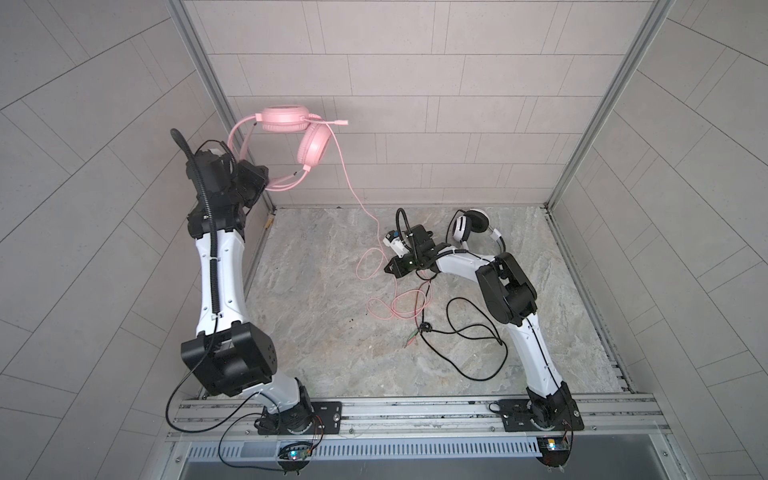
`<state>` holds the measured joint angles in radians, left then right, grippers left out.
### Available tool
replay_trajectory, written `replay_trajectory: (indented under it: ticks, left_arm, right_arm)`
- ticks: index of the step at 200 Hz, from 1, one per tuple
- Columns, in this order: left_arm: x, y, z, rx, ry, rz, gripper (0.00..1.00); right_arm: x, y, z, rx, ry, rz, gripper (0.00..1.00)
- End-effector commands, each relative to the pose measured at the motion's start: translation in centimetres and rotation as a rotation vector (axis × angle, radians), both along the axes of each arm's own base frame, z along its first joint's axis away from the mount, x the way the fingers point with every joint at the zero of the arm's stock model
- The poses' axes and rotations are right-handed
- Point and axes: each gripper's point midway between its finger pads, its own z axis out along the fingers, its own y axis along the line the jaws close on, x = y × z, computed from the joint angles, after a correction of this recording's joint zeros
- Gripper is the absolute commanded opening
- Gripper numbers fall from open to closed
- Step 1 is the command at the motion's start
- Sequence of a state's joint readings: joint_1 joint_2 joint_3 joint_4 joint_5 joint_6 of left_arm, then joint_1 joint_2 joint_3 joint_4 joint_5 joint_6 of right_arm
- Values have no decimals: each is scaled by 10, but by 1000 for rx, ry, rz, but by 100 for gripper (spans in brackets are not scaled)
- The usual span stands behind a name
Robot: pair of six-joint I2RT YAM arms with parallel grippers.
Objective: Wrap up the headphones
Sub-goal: 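Grasp the pink cable with the right gripper and lift it, then lower the headset with the left gripper while the right gripper raises the cable toward it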
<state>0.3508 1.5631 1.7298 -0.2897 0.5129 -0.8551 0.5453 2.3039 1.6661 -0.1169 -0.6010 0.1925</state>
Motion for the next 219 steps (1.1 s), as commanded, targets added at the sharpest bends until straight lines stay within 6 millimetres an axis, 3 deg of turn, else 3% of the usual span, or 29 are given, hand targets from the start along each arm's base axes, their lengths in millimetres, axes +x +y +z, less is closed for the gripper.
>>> replay_trajectory:
  ticks: [1, 39, 74, 105, 141, 190, 219]
  left_arm:
    - [-14, 2, 35, 32, -90, 53, 0]
    - [-16, 25, 20, 50, -38, 186, 0]
    - [-17, 28, -1, 40, 5, 220, 0]
    - [-11, -7, -19, 181, 90, 169, 0]
    - [-6, -63, -52, 417, 227, 43, 0]
    - [-26, -137, -116, 631, 389, -222, 0]
    - [-46, -166, -151, 697, 453, -373, 0]
  right_arm:
    - [-19, -14, 31, -13, -30, -27, 0]
    - [-79, -43, 55, -63, -86, -40, 0]
    - [-134, -50, 79, -186, -136, 42, 0]
    - [-164, -35, 122, -238, -202, 160, 0]
    - [-183, -19, 192, -196, -311, 242, 0]
    - [-182, -40, 268, -189, -478, 184, 0]
    - [-177, -47, 305, -130, -553, 138, 0]
